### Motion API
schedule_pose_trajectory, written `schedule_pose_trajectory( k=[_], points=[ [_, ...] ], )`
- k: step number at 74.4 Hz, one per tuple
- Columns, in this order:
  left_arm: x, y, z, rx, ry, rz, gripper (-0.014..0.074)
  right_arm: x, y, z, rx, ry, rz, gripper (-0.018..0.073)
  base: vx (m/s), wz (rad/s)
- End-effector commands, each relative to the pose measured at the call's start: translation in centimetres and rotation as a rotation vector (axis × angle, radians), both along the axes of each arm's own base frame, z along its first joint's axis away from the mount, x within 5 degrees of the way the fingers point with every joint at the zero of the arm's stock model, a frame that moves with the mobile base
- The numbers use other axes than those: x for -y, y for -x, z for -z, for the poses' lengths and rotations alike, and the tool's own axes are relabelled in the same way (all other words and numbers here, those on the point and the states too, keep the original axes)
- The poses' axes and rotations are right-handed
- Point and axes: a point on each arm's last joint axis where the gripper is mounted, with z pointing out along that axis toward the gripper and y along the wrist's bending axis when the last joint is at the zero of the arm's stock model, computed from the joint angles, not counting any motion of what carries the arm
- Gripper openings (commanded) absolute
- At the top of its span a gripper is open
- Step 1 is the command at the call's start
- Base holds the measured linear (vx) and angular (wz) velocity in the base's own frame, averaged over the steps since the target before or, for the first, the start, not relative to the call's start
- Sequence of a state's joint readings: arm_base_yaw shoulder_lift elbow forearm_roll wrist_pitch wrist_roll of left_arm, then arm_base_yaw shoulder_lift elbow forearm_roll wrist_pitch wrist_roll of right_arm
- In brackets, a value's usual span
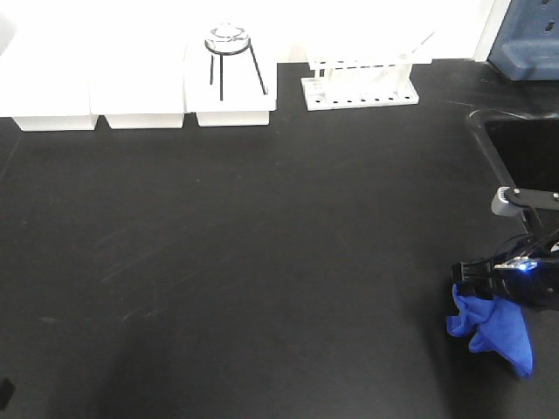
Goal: Wipe right workspace with blue cloth
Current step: 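Lower the right gripper onto the blue cloth and close on it, then lift the blue cloth up off the counter with the right gripper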
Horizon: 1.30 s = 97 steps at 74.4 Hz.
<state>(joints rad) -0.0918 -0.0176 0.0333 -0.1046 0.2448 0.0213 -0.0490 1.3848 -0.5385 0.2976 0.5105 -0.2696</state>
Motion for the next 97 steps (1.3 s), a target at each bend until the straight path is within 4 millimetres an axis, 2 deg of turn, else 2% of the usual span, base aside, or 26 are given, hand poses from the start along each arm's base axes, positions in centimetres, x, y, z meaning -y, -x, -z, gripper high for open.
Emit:
schedule_pose_trajectory(
  k=[1, 7, 16, 27, 42, 54, 78, 87, 97],
  points=[
    [-0.1, 0.1, -1.6, 0.115, 0.016, -0.011, -0.0006, 0.2, -0.6, -0.9, 0.059, 0.014, -0.004, 0.0360, 0.00, 0.00],
    [-0.1, 0.1, -1.6, 0.115, 0.016, -0.011, -0.0006, 0.2, -0.6, -0.9, 0.056, 0.013, -0.005, 0.0233, 0.00, 0.00],
    [-0.1, 0.1, -1.6, 0.115, 0.016, -0.011, -0.0006, 0.1, -0.3, -0.8, 0.032, 0.007, -0.011, -0.0017, 0.00, 0.00],
    [-0.1, 0.1, -1.6, 0.115, 0.016, -0.011, -0.0006, 0.1, 0.1, -1.7, 0.053, 0.003, -0.017, -0.0010, 0.00, 0.00],
    [-0.1, 0.1, -1.6, 0.115, 0.016, -0.011, -0.0006, 0.0, 1.8, -5.9, 0.256, 0.015, -0.018, -0.0007, 0.00, 0.00],
    [-0.1, 0.1, -1.6, 0.115, 0.016, -0.011, -0.0006, -0.3, 5.1, -10.1, 0.464, 0.022, -0.027, -0.0007, 0.00, 0.00],
    [-0.1, 0.1, -1.6, 0.115, 0.016, -0.011, -0.0006, -1.1, 12.5, -15.5, 0.818, 0.006, -0.047, -0.0007, 0.00, 0.00],
    [-0.1, 0.1, -1.6, 0.115, 0.016, -0.011, -0.0006, -1.2, 14.1, -17.7, 0.912, 0.016, -0.057, -0.0006, 0.00, 0.00],
    [-0.1, 0.1, -1.6, 0.115, 0.016, -0.011, -0.0006, -1.3, 14.7, -19.4, 0.950, 0.019, -0.067, -0.0005, 0.00, 0.00]
  ],
)
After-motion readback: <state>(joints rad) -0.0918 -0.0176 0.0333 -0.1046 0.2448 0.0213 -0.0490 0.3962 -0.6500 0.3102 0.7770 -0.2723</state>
